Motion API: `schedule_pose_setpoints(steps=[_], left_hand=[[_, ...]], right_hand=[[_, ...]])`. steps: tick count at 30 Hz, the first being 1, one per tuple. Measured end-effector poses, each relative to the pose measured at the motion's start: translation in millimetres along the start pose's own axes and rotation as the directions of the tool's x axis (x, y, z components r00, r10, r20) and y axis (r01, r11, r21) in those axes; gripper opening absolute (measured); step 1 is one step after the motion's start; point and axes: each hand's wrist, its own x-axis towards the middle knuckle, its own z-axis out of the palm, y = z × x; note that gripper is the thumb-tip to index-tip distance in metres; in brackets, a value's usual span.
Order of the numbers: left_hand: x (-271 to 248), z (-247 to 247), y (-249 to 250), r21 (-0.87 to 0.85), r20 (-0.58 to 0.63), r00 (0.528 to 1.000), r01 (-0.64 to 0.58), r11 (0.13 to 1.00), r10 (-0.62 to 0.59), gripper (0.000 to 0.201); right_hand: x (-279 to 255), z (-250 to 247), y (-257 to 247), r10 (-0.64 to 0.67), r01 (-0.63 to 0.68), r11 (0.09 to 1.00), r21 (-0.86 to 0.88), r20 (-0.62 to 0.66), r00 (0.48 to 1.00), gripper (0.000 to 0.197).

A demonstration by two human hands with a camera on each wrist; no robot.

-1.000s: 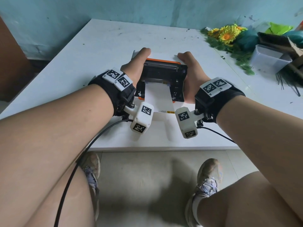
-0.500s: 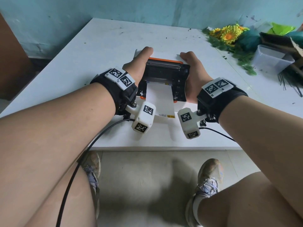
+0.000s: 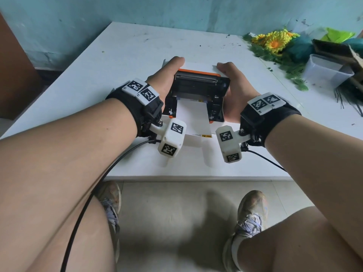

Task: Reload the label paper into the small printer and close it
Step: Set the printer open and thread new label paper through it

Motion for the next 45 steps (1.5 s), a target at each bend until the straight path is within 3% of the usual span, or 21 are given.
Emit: schedule_pose_setpoints(steps=[4,8,12,15,18,22,24,29,38,42,45], left_hand=[[-11.3,-0.3,8.3,0.019,0.057,0.998,-0.001,1.0,0.0,0.101],[-33.0,-3.4,25.6,0.034,0.097,0.994,0.043,0.999,-0.046,0.04],[-40.3,-3.8,30.9,0.01,0.089,0.995,0.045,0.999,-0.046,0.023],[-40.6,-4.4,29.7,-0.042,0.106,0.994,0.041,0.998,-0.036,0.021],[-37.4,-1.6,23.3,-0.023,0.05,0.999,0.001,1.0,0.0,0.023],[-32.3,5.6,12.7,0.074,-0.041,0.999,-0.031,0.997,0.034,0.075],[-27.0,5.3,9.4,0.087,-0.054,0.995,-0.085,0.993,0.09,0.078],[-10.7,2.9,3.3,0.094,-0.07,0.994,-0.075,0.993,0.082,0.082],[-28.7,3.7,9.6,0.058,-0.012,1.0,-0.027,0.998,0.028,0.076],[-30.2,3.0,11.7,0.025,0.037,0.999,-0.018,1.0,0.017,0.042],[-29.2,0.8,12.9,0.021,0.085,0.996,-0.005,1.0,0.003,0.038]], right_hand=[[-0.7,2.0,-0.4,-0.008,0.008,1.0,-0.01,-0.013,1.0,0.076],[-2.6,4.0,-3.2,-0.01,0.009,1.0,-0.027,-0.038,0.999,0.057],[-7.1,9.0,-10.2,0.012,-0.017,0.997,-0.074,-0.07,0.997,0.053],[-8.4,12.2,-12.7,0.003,-0.015,0.996,-0.093,-0.123,0.992,0.054],[-6.4,16.0,-9.2,-0.025,0.012,0.996,-0.089,-0.141,0.99,0.052],[-4.3,20.2,-1.2,-0.088,0.081,0.996,-0.043,-0.181,0.98,0.039],[-6.0,22.2,1.4,-0.094,0.089,0.995,-0.034,-0.172,0.981,0.037],[-6.8,22.0,1.8,-0.084,0.081,0.996,-0.025,-0.16,0.984,0.039],[-6.5,15.7,1.9,-0.055,0.053,0.998,-0.025,-0.104,0.993,0.043],[-6.8,15.2,2.6,-0.077,0.076,0.997,-0.01,-0.085,0.993,0.042],[-9.4,14.0,3.1,-0.067,0.067,0.998,0.009,-0.049,0.997,0.043]])
